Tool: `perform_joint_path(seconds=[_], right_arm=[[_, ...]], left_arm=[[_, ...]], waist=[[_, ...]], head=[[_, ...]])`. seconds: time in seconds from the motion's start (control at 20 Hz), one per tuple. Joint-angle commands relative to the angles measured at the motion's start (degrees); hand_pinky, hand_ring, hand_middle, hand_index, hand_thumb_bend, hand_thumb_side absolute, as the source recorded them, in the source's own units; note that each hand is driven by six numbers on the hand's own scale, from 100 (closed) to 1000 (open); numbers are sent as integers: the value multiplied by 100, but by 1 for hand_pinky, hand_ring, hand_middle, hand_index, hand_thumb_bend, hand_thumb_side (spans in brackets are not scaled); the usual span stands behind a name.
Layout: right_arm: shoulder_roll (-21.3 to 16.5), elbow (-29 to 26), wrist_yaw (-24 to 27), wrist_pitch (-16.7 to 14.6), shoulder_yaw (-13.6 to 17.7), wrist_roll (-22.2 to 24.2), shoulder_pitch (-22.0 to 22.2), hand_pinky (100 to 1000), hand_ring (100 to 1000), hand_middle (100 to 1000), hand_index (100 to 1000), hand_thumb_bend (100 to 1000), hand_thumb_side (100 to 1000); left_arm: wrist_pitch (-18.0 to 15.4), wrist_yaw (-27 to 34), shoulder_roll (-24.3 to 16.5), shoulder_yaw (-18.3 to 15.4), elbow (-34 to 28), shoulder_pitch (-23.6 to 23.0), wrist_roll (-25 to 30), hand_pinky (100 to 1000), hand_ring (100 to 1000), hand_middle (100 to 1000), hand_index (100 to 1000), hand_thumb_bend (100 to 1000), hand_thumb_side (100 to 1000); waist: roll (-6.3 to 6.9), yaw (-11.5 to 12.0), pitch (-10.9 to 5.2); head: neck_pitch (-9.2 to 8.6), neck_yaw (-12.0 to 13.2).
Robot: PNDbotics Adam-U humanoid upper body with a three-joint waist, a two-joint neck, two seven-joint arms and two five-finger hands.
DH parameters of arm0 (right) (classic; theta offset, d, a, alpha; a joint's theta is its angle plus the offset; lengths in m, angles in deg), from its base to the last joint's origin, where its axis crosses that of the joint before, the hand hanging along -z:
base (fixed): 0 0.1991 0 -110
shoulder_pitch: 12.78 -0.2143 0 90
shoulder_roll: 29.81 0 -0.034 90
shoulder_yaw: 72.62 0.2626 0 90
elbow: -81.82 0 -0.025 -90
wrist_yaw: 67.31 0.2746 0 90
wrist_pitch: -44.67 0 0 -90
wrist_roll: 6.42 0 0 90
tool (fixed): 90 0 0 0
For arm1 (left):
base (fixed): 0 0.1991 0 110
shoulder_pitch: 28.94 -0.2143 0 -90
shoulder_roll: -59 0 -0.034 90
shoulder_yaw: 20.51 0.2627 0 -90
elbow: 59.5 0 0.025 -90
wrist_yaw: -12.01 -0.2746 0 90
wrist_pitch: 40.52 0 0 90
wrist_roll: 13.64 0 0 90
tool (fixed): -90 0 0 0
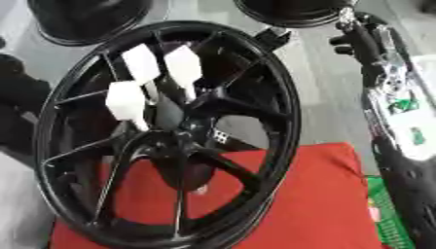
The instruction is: Pull the pin out of the wheel hub.
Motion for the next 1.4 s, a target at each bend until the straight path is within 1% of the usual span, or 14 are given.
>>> perform_joint_path(seconds=[0.05,0.15,0.3,0.35,0.5,0.7,0.8,0.9,1.0,1.25,1.4], right_arm=[[-163,-75,22,-6,60,-34,-46,732,649,700,766,100,652],[-168,-74,45,-9,121,-88,-13,732,648,699,766,100,652],[-178,-88,85,-19,147,-146,-6,732,648,699,766,100,652],[-181,-94,91,-20,143,-148,-7,732,648,699,766,100,652],[-160,-89,103,-17,133,-148,-30,732,648,699,765,100,654],[-130,-95,105,-20,116,-129,-59,732,647,699,765,100,654],[-128,-94,102,-19,117,-128,-61,732,647,699,765,100,655],[-125,-91,100,-17,116,-127,-60,732,647,699,765,100,656],[-129,-83,98,-14,110,-123,-55,732,647,699,765,100,658],[-156,-49,76,-7,75,-86,-18,732,647,699,765,100,660],[-162,-38,63,-6,53,-59,-16,732,647,700,765,100,660]], left_arm=[[-49,33,-197,-92,-48,51,32,687,763,771,787,364,252],[-72,28,-204,-68,-48,64,75,686,760,767,786,362,255],[-100,44,-210,-61,-48,33,106,684,759,765,784,356,266],[-107,51,-212,-59,-48,29,110,685,761,769,791,357,280],[-141,65,-220,-93,-48,16,56,681,759,767,789,345,286],[-131,126,-218,-60,-48,-40,37,679,760,770,796,350,318],[-92,145,-197,-6,-48,-24,76,678,760,769,796,349,330],[-7,116,-161,73,-48,29,130,674,752,759,788,356,332],[135,25,-114,224,-48,99,193,675,749,754,788,369,351],[565,-216,82,723,-48,344,515,687,758,768,801,416,383],[820,-409,169,944,-48,442,688,693,759,769,799,435,367]], waist=[[-10,19,-138],[-6,32,-144],[-15,33,-137],[-17,31,-132],[-51,3,-108],[-78,-36,-74],[-79,-46,-64],[-79,-50,-61],[-76,-48,-63],[-59,-8,-75],[-47,-4,-88]], head=[[10,-41],[80,-131],[165,-160],[145,-153],[-18,-158],[47,-128],[30,-151],[-35,-187],[-61,-234],[-23,-299],[52,-255]])
